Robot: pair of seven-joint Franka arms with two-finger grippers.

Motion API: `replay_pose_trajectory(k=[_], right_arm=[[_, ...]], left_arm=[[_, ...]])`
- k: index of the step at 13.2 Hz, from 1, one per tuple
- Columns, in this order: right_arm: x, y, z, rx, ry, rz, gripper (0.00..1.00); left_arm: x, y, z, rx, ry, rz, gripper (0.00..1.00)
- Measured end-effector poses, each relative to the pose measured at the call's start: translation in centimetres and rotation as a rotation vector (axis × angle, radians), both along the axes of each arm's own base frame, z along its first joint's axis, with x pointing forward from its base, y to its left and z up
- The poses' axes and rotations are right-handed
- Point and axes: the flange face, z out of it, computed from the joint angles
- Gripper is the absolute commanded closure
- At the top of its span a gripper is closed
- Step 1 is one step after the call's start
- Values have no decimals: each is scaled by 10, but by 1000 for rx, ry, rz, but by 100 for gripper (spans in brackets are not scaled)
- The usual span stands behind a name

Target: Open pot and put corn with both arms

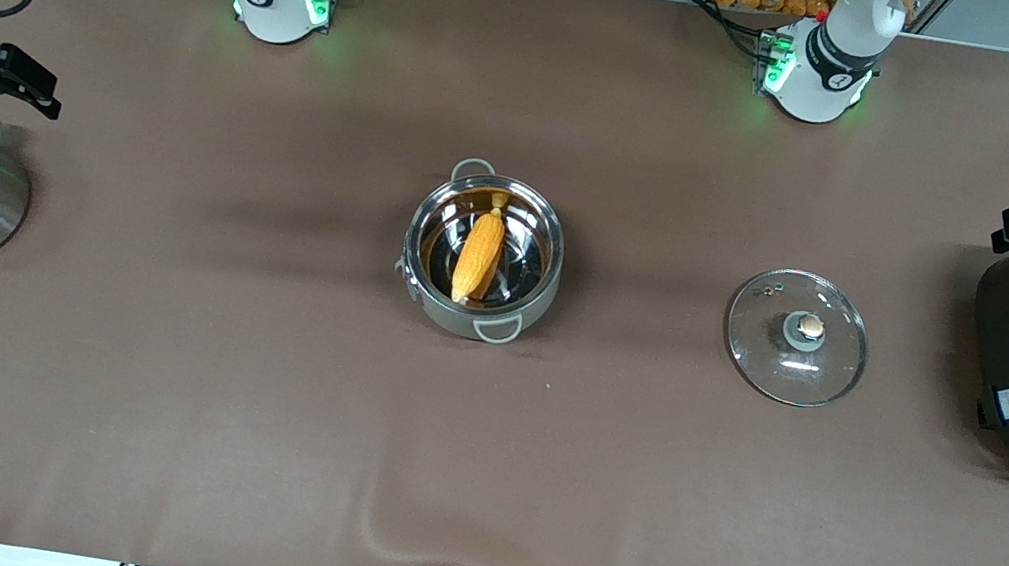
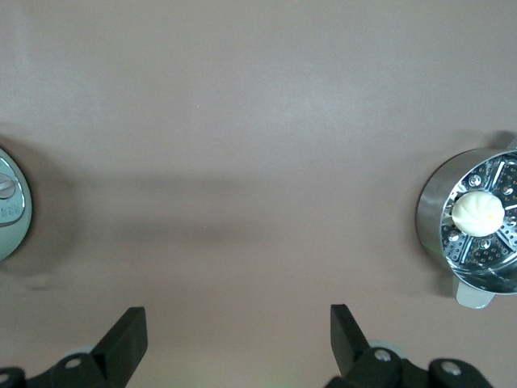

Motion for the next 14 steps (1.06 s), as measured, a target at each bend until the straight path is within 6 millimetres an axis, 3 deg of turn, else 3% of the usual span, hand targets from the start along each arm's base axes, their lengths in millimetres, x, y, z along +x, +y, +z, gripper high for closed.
replay_pose_trajectory(k=[7, 14], right_arm=[[0, 0, 0, 0, 1, 0, 0], [0, 1, 0, 0, 4, 2, 0]], left_arm=[[-5, -15, -4, 1, 27, -34, 0], [-5, -10, -4, 1, 26, -25, 0]])
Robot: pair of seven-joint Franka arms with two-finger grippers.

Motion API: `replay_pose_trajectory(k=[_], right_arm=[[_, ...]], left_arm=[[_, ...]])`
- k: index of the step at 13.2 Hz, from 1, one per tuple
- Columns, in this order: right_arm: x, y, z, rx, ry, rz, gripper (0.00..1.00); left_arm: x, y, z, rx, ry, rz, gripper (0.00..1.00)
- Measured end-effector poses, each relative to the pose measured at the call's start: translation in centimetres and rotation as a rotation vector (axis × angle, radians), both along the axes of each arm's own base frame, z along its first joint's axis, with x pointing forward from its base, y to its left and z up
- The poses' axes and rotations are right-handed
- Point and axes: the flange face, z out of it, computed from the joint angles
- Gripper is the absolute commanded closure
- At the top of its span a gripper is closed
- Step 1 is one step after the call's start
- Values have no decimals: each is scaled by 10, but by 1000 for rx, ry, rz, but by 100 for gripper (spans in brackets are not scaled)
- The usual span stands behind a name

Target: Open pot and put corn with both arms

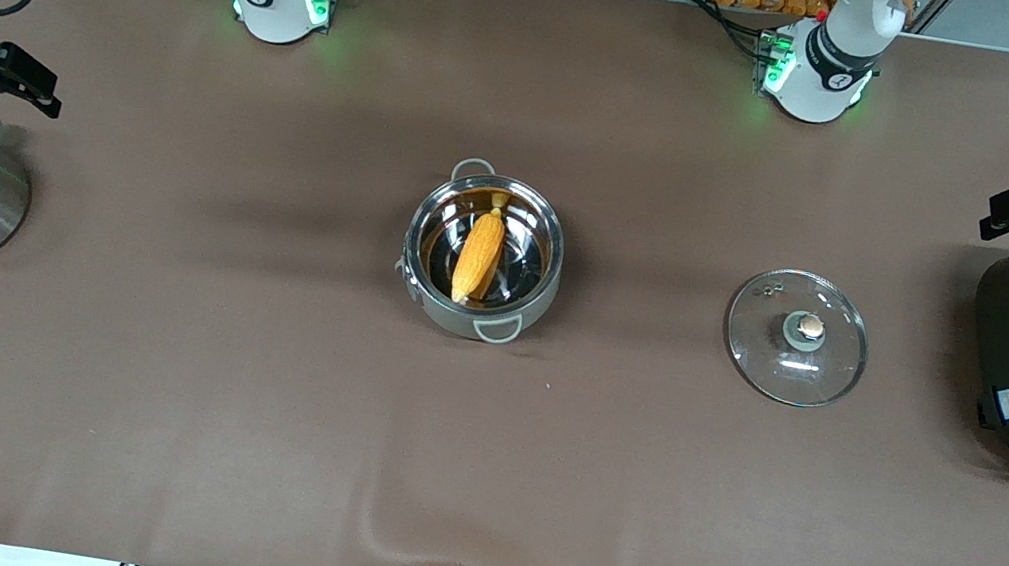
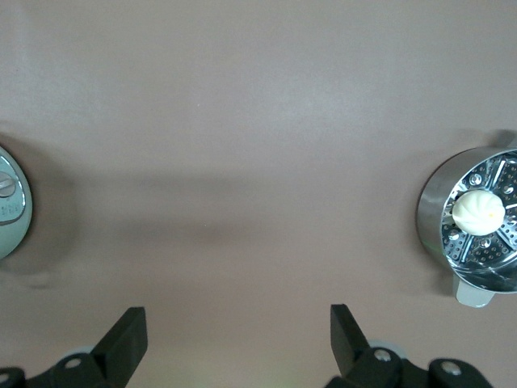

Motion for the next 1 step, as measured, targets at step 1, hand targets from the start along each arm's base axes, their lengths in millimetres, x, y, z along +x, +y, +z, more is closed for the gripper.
replay_pose_trajectory(k=[1], right_arm=[[0, 0, 0, 0, 2, 1, 0]], left_arm=[[0, 0, 0, 0, 0, 0, 0]])
